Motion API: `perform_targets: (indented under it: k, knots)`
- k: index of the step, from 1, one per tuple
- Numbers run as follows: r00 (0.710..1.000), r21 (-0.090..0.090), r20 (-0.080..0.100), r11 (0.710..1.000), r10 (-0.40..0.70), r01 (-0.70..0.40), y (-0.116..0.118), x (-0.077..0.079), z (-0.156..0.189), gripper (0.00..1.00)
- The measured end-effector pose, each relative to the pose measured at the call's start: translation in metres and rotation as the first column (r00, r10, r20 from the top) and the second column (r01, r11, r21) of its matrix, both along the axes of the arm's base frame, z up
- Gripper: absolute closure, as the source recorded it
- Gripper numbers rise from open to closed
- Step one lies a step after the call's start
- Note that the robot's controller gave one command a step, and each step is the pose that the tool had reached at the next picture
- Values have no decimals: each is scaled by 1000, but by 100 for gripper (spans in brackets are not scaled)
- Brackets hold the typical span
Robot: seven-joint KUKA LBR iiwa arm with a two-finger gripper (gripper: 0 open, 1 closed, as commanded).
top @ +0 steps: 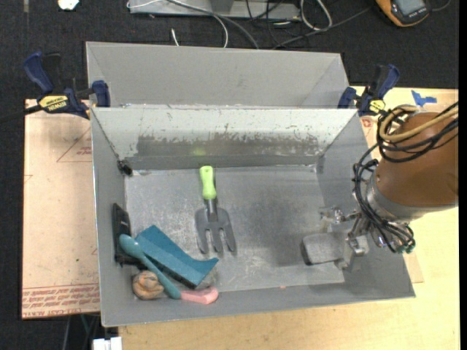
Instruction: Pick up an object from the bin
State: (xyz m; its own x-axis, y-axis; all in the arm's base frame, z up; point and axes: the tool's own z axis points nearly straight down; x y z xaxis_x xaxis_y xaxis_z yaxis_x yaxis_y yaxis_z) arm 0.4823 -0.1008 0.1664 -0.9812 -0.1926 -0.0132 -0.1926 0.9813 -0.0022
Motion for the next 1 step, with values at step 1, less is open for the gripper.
perform_targets:
  k: [1]
  knots:
    - [1000,-1,4,1000,-1,1,0,1,6,100]
